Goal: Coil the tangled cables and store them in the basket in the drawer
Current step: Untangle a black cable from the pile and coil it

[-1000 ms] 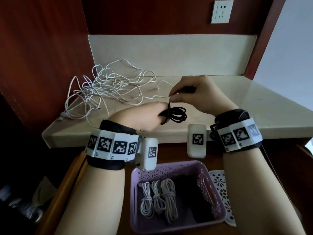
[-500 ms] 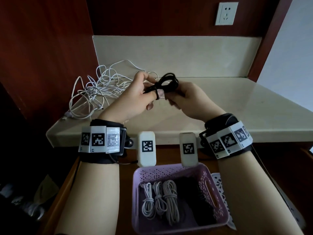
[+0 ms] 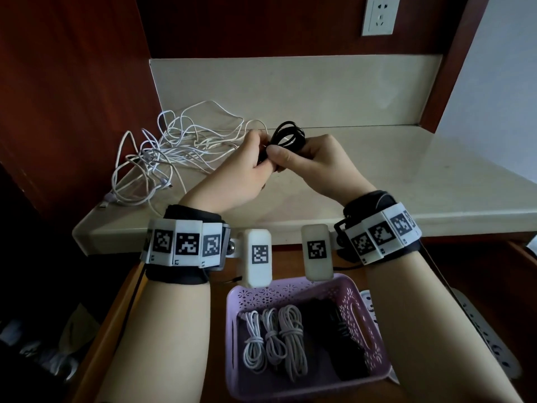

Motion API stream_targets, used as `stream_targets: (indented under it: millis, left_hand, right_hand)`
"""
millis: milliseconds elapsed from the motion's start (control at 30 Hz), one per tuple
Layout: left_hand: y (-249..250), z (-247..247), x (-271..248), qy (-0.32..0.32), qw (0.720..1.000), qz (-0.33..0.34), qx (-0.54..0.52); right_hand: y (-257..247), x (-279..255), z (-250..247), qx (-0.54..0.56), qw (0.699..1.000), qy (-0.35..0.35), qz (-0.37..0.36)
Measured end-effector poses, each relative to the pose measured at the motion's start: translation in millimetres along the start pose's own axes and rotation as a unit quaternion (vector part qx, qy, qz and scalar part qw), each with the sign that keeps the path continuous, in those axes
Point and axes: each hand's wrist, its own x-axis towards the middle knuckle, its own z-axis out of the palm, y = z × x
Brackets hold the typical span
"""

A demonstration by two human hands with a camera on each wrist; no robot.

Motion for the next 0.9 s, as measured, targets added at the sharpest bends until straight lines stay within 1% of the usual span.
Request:
stream_targets:
  millis: [233, 300, 367, 400, 433, 500, 533, 633, 733, 800, 900]
  left_hand:
    - [-2.2, -1.9, -1.7, -0.089, 0.996, -0.029, 0.011]
    - [-2.5, -4.5, -4.9, -0.106, 0.994, -0.038, -0.017]
    - [-2.9, -7.5, -6.5, -0.113, 0.989, -0.054, -0.072]
    - [-3.2, -8.2, -6.6, -0.113, 0.989, -0.054, -0.084]
    - [-3.7, -8.8, -6.0, -0.111, 0.99, -0.041, -0.071]
    - [-3.3, -7.8, -3.7, -0.095, 0.995, 0.004, -0.003]
    - [-2.6, -6.4, -2.6, -0.076, 0.996, 0.023, 0.025]
    - [1.1, -3.6, 1.6, 0.003, 0.996, 0.066, 0.062]
    - [3.6, -1.2, 2.0, 0.057, 0.989, 0.089, 0.108]
    - [3.0, 2.0, 2.2, 0.076, 0.984, 0.098, 0.128]
    - [-0.6, 8.1, 5.1, 0.098, 0.978, 0.092, 0.16]
  right_hand:
    - [-2.4, -4.2, -7.6, 0.001, 0.999, -0.038, 0.007]
    - [-2.2, -3.6, -7.1, 0.004, 0.999, -0.045, 0.005]
    - [-2.9, -3.2, -6.7, 0.011, 0.999, -0.047, 0.005]
    - [-3.2, -2.9, -6.8, 0.014, 0.999, -0.047, 0.005]
    - [-3.0, -2.4, -7.1, 0.016, 0.999, -0.045, 0.006]
    - [-1.4, -0.7, -7.4, 0.016, 0.999, -0.031, 0.015]
    - [-0.2, 0.1, -7.7, 0.018, 0.999, -0.022, 0.019]
    - [2.6, 1.5, -8.9, 0.042, 0.999, 0.0, 0.018]
    - [3.0, 2.0, -9.2, 0.051, 0.998, 0.016, 0.014]
    - [2.4, 2.4, -8.1, 0.052, 0.998, 0.025, 0.013]
    - [3.9, 2.0, -7.2, 0.037, 0.999, 0.024, 0.013]
